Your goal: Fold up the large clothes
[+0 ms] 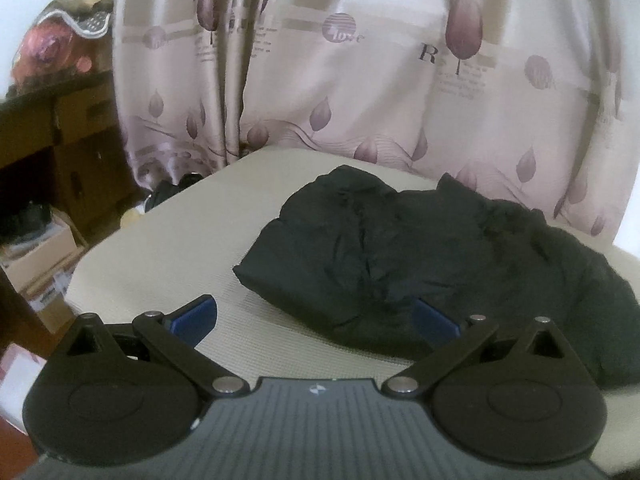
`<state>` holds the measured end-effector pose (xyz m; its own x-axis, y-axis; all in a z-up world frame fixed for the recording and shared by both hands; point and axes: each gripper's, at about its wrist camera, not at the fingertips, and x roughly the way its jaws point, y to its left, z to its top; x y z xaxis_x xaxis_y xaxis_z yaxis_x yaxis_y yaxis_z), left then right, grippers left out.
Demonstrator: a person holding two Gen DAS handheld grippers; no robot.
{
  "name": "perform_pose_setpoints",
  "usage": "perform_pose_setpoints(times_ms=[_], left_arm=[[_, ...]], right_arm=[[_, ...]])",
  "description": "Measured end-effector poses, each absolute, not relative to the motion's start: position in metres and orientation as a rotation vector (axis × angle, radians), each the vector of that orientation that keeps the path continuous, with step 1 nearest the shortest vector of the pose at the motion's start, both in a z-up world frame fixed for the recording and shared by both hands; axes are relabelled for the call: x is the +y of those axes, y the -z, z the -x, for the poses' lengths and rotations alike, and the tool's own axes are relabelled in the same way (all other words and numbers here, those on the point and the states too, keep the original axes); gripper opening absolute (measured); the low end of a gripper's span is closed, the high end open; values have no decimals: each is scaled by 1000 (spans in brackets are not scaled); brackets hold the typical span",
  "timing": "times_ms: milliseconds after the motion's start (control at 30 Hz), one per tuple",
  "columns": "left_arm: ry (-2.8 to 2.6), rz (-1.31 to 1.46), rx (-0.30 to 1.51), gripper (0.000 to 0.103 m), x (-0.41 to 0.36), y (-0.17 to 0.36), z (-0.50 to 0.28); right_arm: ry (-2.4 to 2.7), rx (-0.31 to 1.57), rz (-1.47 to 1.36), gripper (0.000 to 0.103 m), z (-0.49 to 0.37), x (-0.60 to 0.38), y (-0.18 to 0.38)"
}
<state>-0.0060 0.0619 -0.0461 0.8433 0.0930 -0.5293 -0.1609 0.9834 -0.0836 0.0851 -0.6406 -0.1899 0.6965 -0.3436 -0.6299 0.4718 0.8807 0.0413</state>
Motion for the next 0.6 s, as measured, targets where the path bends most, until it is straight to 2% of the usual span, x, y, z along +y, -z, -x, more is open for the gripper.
perform_pose_setpoints(times_ms=[500,600], left_arm=[[-116,224,317,103,85,36,39],[-111,219,319,103,90,34,44]], right_arm=[[474,666,-200,103,-87,-635,188],[477,665,-202,103,-87,-634,188]])
